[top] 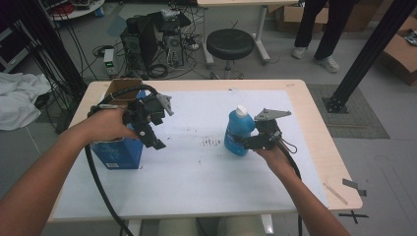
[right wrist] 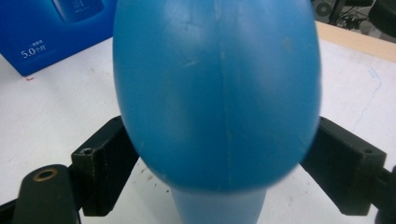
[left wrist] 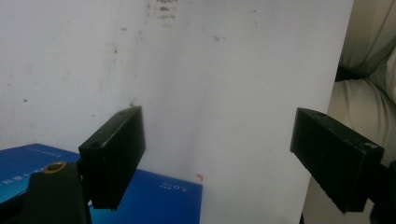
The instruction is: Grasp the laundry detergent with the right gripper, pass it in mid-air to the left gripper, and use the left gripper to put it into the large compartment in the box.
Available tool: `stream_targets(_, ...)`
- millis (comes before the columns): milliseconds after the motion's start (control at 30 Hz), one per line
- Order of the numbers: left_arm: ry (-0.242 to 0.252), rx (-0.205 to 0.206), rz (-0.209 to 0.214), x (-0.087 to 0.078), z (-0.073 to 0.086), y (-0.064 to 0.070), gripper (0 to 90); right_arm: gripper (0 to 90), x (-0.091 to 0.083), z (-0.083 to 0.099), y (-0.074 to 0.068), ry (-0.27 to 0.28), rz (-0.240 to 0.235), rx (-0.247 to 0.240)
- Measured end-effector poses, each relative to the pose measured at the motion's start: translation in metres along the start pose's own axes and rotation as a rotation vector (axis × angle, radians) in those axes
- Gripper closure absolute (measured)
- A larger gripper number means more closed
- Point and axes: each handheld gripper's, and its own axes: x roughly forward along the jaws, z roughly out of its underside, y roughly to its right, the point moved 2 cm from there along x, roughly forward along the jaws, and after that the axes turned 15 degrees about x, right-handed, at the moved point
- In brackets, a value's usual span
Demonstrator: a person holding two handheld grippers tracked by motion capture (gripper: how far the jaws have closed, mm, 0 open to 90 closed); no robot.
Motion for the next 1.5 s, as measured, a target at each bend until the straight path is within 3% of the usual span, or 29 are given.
stream_targets(533,0.001,-0.001,-0.002,-0.0005,0.0018,0.0001,18.7,20.2,0.0066,-0.0005,-0.0054,0.06,0.002,0.003)
stream_targets(1500,0.002,0.0,0.001,-0.0002,0.0014,-0.0005,18.9,31.7,0.0019,-0.0025,-0.0058,0.1,0.01,-0.002)
